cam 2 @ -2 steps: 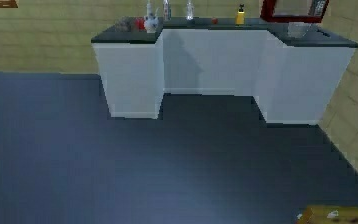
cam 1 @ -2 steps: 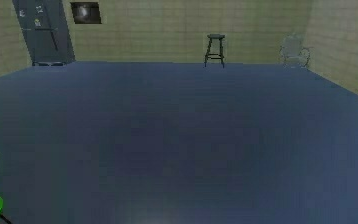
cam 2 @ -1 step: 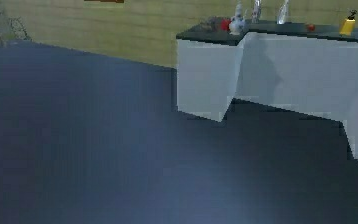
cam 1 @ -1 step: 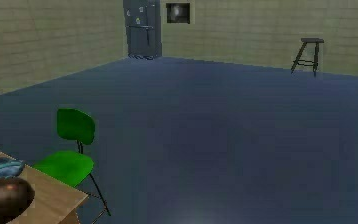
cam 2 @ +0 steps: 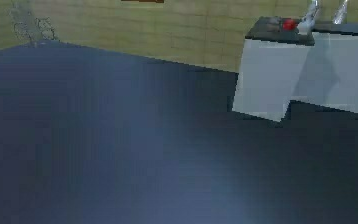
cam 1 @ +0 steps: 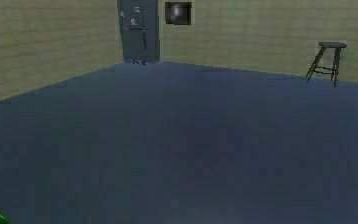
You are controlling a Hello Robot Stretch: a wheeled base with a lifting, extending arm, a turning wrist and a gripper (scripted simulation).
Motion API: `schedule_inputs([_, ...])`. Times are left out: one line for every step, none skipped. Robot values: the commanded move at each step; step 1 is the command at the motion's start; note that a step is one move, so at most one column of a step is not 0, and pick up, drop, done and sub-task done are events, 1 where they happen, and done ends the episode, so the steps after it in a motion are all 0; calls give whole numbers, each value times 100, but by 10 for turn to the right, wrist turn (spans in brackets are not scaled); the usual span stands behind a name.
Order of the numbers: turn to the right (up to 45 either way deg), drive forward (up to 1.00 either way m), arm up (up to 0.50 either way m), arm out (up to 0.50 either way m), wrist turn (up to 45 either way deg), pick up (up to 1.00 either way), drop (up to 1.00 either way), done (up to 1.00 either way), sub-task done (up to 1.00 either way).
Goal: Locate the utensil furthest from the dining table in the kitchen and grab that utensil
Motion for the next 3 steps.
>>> schedule_inputs([0,90,0,0,0,0,0,0,0])
schedule_inputs([-450,0,0,0,0,0,0,0,0])
schedule_inputs([-210,0,0,0,0,0,0,0,0])
